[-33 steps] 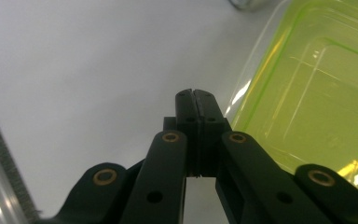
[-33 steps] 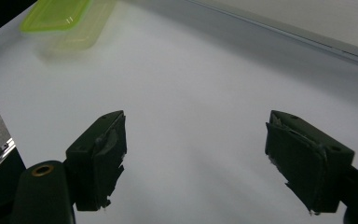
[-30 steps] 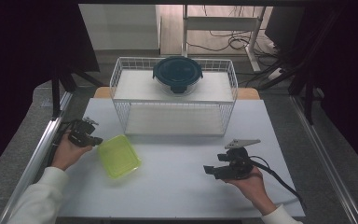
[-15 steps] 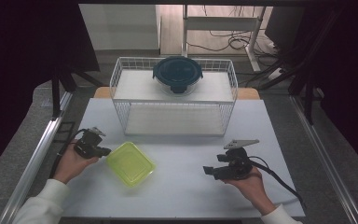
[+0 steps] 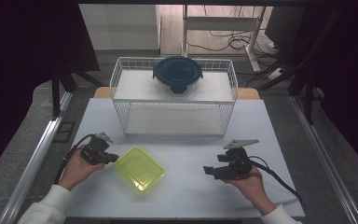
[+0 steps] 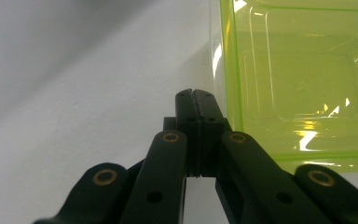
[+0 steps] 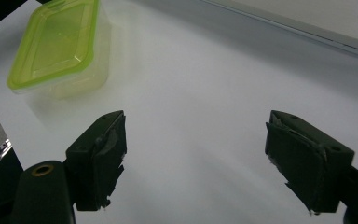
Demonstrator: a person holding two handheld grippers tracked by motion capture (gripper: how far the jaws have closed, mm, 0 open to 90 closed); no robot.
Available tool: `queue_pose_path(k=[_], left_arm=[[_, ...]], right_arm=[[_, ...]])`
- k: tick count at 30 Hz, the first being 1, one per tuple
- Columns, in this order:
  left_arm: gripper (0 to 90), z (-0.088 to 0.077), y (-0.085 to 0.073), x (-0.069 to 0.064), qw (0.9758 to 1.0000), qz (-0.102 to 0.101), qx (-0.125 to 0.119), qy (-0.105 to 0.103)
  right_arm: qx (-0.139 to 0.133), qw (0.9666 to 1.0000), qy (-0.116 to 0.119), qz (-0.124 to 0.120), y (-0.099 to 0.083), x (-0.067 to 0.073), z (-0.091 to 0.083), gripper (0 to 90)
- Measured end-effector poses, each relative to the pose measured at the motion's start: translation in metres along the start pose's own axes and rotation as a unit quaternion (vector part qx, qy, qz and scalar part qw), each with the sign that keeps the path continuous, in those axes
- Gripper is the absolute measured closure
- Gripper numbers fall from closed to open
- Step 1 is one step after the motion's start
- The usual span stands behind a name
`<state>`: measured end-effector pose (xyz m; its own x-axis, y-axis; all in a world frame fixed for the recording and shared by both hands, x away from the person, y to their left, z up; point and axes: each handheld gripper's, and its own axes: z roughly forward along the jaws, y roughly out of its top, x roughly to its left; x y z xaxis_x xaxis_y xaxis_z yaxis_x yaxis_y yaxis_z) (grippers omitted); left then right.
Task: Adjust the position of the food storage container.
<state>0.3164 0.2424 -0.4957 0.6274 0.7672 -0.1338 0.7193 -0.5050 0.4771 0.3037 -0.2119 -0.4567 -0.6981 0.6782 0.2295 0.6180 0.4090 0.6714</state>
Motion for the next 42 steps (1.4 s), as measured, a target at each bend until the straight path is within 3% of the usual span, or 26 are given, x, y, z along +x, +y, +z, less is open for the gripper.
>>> queue_pose_path(k=[5,7,12,14,17,21,28,33,40,42], left_arm=[[90.0,0.000,0.000,-0.006,0.9999,0.010,0.001,0.000],[90.0,-0.001,-0.001,-0.009,0.9998,0.014,-0.002,0.010],[90.0,-0.018,-0.001,-0.015,0.9992,0.019,-0.032,0.014],[90.0,-0.027,-0.003,-0.021,0.9985,0.030,-0.045,0.007],[90.0,-0.035,-0.007,-0.036,0.9966,0.048,-0.060,-0.031],[90.0,-0.035,-0.014,-0.060,0.9941,0.087,-0.043,-0.049],[90.0,-0.036,-0.027,-0.084,0.9889,0.106,-0.054,-0.089],[90.0,-0.025,-0.033,-0.100,0.9854,0.133,-0.029,-0.103],[90.0,-0.009,-0.028,-0.113,0.9827,0.149,-0.006,-0.109],[90.0,-0.005,-0.026,-0.117,0.9832,0.146,-0.007,-0.109]], right_arm=[[0.001,1.0000,0.000,0.001,0.000,0.000,0.000,19.9],[0.001,1.0000,0.001,0.002,0.000,0.000,0.000,19.9],[-0.004,0.9998,0.005,0.020,-0.001,-0.005,-0.001,20.0],[-0.006,0.9997,0.005,0.022,-0.002,-0.006,-0.001,20.0],[-0.008,0.9996,0.007,0.025,-0.002,-0.007,-0.002,20.2],[-0.009,0.9996,0.006,0.025,-0.002,-0.006,-0.002,20.3],[-0.010,0.9996,0.006,0.026,-0.001,-0.007,-0.003,20.5],[-0.009,0.9996,0.006,0.027,-0.001,-0.007,-0.003,20.6],[-0.007,0.9996,0.006,0.028,-0.001,-0.007,-0.002,20.6],[-0.007,0.9996,0.005,0.028,-0.001,-0.007,-0.002,20.6]])
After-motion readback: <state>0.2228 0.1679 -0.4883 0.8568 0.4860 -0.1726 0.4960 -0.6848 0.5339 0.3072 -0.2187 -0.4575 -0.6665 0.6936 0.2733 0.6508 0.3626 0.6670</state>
